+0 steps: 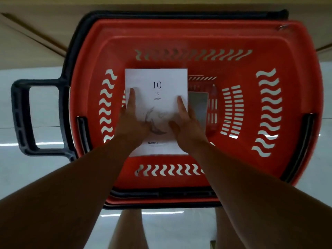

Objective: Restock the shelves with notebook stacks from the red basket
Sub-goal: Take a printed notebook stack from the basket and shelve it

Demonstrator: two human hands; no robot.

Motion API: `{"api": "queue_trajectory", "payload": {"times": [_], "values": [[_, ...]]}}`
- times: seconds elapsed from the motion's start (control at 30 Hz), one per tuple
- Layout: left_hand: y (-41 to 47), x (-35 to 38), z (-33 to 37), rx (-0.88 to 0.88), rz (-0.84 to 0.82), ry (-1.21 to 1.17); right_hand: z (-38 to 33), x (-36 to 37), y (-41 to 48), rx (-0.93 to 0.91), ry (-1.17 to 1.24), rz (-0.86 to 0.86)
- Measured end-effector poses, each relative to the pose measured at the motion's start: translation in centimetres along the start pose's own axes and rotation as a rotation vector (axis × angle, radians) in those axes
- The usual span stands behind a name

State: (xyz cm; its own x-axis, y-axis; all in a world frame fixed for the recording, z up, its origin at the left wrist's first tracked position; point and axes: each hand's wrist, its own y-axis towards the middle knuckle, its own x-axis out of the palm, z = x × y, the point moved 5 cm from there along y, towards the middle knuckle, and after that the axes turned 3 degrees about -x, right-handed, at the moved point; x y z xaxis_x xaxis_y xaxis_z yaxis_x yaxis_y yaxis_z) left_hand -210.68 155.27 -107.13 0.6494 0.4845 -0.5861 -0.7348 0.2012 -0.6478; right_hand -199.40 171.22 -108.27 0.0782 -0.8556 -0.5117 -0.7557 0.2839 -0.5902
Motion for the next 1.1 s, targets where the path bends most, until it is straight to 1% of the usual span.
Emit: {"api": "queue_trajectory", "payload": {"times": [0.1, 0.17, 0.27, 0.43, 0.5, 0.6, 0.73, 0.87, 1.0, 1.1], "values": [[0.2, -0.3, 0.0, -0.082, -0.046, -0.207, 0.1, 0.1, 0.5, 0.02, 0.079, 0.034], [-0.3, -0.4, 0.1, -0.126, -0.039, -0.287, 0.2, -0.1, 0.7, 0.027, 0.138, 0.047], [-1.1, -0.5, 0.5, -0.065, -0.007, -0.214, 0.6, -0.8, 0.8, 0.03, 0.196, 0.062], [-1.7, -1.1, 1.3, 0.004, -0.041, -0.165, 1.5, -1.2, 0.8, 0.044, 0.302, 0.029], [-2.0, -1.0, 1.8, 0.033, -0.083, -0.23, 1.5, -1.1, 0.8, 0.06, 0.34, 0.0], [-2.8, -0.5, 2.6, 0.016, -0.141, -0.317, 1.3, -1.5, 0.7, 0.077, 0.354, -0.004], [-4.1, -0.4, 3.9, 0.01, -0.132, -0.375, 1.2, -2.5, 0.2, 0.115, 0.3, 0.008], [-5.6, -0.7, 5.5, -0.041, -0.132, -0.448, 0.9, -4.0, -0.9, 0.141, 0.246, 0.014], [-7.8, -1.9, 7.8, -0.002, -0.15, -0.439, -0.3, -6.7, -3.6, 0.144, 0.257, 0.011], [-10.3, -3.6, 10.2, 0.018, -0.181, -0.44, -2.4, -9.6, -7.1, 0.115, 0.288, 0.057]]}}
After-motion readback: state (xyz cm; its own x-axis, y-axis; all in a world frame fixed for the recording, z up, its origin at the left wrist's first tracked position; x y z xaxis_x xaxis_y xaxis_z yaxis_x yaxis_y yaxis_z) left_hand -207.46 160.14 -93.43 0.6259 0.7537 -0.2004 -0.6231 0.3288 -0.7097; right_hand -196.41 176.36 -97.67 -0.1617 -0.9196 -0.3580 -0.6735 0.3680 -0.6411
